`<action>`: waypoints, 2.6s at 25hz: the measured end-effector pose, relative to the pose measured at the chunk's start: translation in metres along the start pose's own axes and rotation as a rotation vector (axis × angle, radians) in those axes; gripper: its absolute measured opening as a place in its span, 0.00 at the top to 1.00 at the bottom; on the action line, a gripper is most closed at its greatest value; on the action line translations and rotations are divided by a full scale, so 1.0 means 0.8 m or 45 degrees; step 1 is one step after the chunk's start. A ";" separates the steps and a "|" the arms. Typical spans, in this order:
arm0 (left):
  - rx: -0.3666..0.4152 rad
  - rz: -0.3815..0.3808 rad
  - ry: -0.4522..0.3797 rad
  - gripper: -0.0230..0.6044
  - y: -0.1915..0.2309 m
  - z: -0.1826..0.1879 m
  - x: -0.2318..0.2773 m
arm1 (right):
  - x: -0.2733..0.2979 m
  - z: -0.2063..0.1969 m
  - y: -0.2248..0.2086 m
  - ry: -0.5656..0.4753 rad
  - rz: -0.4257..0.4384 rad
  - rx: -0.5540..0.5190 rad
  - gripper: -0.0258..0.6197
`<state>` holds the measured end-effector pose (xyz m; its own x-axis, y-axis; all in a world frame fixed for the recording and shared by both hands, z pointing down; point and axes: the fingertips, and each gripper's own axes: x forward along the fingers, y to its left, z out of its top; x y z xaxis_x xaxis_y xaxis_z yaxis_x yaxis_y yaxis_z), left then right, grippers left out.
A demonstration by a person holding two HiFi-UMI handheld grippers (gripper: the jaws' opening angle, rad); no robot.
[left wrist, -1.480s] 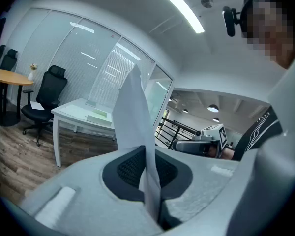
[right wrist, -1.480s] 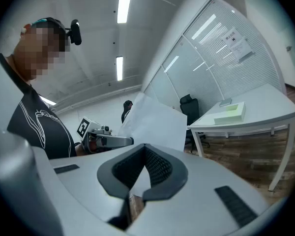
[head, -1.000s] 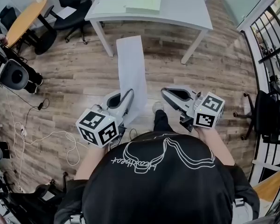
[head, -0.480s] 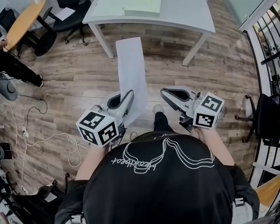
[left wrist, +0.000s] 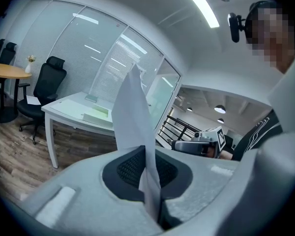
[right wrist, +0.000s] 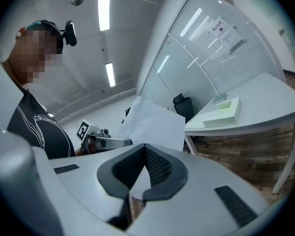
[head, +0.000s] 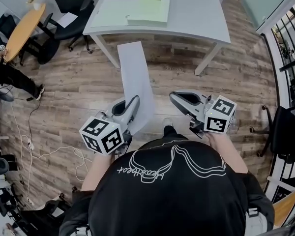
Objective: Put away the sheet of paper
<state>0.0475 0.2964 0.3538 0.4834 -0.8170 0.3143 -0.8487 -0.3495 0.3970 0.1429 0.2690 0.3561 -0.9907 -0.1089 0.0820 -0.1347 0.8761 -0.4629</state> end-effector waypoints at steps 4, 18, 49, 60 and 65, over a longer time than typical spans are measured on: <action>0.001 -0.002 0.003 0.95 0.012 0.026 0.043 | 0.000 0.025 -0.045 0.007 -0.002 0.010 0.95; 0.023 0.024 -0.027 0.95 0.048 0.094 0.158 | -0.003 0.104 -0.170 -0.013 0.010 -0.027 0.95; 0.006 -0.081 0.026 0.95 0.291 0.256 0.242 | 0.179 0.215 -0.330 -0.067 -0.166 0.072 0.95; 0.010 -0.131 0.092 0.95 0.400 0.294 0.259 | 0.250 0.237 -0.379 -0.099 -0.258 0.109 0.95; -0.004 -0.116 0.114 0.95 0.433 0.296 0.262 | 0.258 0.235 -0.387 -0.109 -0.287 0.129 0.95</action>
<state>-0.1959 -0.1043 0.3532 0.5757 -0.7379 0.3523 -0.7998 -0.4187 0.4301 -0.0242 -0.1134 0.3503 -0.9330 -0.3392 0.1202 -0.3494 0.7740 -0.5281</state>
